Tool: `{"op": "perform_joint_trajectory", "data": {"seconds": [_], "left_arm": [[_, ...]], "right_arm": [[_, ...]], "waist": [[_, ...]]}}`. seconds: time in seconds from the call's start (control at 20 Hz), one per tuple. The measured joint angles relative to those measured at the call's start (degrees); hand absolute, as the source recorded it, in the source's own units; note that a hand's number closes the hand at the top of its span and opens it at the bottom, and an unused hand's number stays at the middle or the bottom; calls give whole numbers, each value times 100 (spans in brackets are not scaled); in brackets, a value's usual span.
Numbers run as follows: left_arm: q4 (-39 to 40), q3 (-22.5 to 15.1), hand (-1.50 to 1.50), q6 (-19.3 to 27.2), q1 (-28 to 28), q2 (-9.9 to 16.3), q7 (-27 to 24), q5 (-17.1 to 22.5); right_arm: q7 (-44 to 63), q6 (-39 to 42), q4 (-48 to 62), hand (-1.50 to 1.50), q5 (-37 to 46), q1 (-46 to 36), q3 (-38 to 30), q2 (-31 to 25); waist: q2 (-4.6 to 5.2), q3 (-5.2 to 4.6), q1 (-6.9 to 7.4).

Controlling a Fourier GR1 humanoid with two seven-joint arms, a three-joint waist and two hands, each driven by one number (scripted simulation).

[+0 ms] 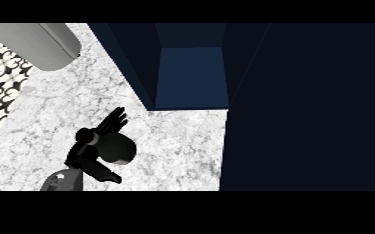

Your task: Pick up the wine, place it into the cabinet and close the cabinet

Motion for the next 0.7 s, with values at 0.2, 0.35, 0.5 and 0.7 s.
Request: {"op": "perform_joint_trajectory", "data": {"seconds": [0.2,0.35,0.5,0.7], "left_arm": [[300,175,-150,-100,-160,-81,51,257],[490,246,-150,-201,-179,-84,23,389],[667,310,-150,-243,-369,-87,107,509],[888,284,-150,-233,-545,-165,59,525]], "right_arm": [[31,6,14,-150,3,-83,-39,-23],[-21,33,24,-150,-5,-48,-135,-30],[-6,41,22,-150,-6,-29,-139,-40],[-72,13,33,-150,4,14,-42,24]], "waist": [[1,2,10],[2,3,19],[2,3,17],[-3,12,13]]}}
